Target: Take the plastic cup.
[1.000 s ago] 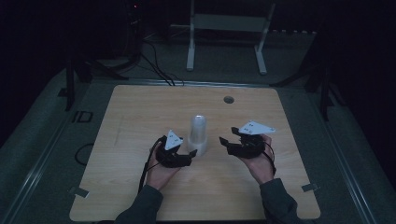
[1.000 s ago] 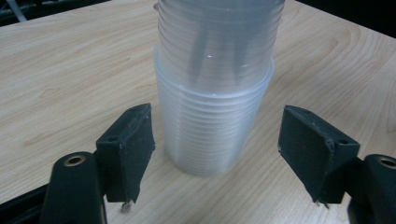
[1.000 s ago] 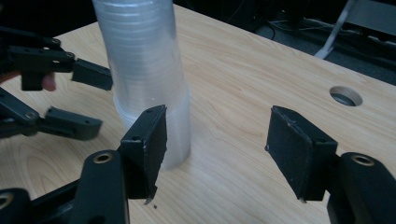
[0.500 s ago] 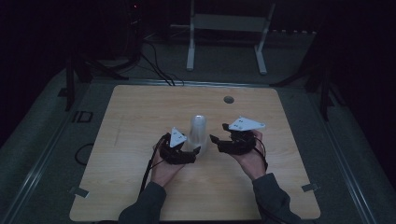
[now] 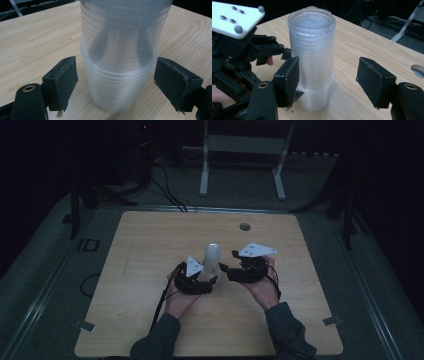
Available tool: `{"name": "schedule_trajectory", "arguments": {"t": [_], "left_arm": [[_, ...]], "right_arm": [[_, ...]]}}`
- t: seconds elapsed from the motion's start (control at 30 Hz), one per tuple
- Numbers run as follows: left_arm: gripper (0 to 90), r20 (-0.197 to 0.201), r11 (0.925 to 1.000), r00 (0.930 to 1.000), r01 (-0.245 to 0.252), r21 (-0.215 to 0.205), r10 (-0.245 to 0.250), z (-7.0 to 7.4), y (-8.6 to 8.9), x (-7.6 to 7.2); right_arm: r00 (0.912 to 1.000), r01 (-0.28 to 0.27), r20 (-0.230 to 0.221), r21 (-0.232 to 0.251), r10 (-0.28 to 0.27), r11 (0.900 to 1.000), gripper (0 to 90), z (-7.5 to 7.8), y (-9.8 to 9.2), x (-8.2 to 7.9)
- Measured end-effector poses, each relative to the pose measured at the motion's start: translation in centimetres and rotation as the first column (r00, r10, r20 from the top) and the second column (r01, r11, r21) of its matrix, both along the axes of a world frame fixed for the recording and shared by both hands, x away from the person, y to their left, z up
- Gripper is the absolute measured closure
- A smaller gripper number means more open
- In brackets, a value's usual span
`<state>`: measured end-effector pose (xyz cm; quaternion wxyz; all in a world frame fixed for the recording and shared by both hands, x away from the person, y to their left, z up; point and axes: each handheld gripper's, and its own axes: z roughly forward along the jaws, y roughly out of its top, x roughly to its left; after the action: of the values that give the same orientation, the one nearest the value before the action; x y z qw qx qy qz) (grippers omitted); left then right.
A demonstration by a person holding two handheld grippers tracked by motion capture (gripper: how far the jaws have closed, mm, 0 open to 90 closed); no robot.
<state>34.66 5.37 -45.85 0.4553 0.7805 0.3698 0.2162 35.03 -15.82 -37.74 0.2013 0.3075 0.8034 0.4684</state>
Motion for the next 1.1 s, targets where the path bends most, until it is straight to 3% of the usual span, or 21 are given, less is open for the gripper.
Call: {"name": "schedule_trajectory", "arguments": {"t": [1.1], "left_arm": [[20.5, 0.008, 0.9998, 0.9999, -0.009, -0.018, 0.009, -0.5, -0.5, 0.4]], "right_arm": [[0.9984, -0.054, -0.014, 0.038, 0.055, 0.998, 33.7, 0.3, 3.0, 1.8]]}}
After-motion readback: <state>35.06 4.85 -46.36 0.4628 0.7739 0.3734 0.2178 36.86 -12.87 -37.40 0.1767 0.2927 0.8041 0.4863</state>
